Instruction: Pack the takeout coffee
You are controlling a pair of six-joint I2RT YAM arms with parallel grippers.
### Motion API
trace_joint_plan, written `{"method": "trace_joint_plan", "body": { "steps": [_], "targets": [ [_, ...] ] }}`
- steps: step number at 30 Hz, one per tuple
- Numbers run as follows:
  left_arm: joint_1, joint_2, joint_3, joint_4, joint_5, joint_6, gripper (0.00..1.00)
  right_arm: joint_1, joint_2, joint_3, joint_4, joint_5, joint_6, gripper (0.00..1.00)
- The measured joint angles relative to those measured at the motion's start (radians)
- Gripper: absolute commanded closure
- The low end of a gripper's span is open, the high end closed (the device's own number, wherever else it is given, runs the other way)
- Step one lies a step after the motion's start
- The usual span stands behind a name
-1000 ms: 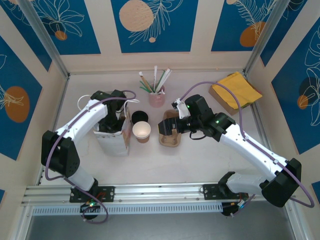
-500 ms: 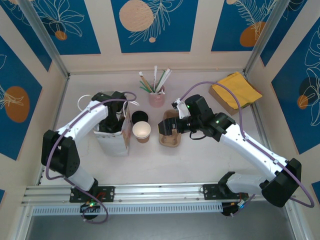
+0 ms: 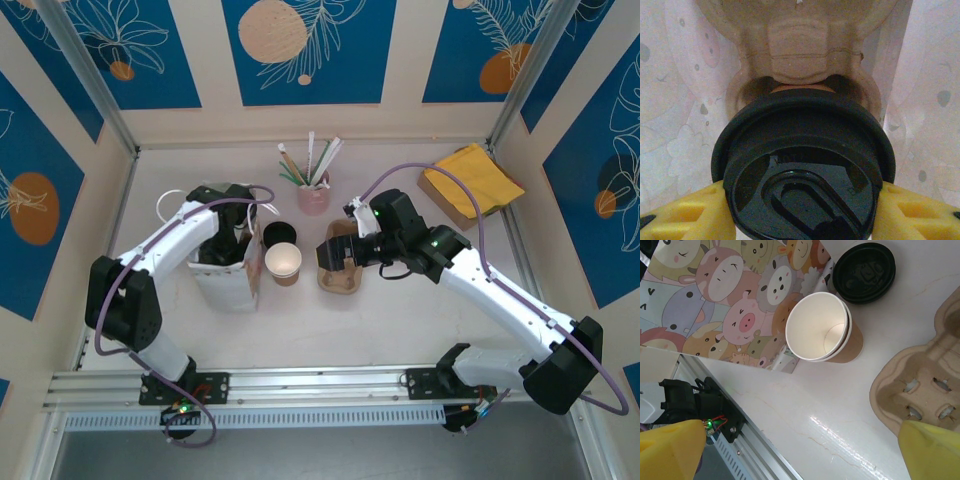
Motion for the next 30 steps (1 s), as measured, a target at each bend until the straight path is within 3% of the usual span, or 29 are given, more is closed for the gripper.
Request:
{"method": "trace_joint_plan", "body": {
  "steps": [30],
  "targets": [
    [0.0,-0.001,-0.006,0.004,-0.002,0.008,0.52,0.0,0.0,0.0,0.0,0.0,0.0,0.01]
  ]
}}
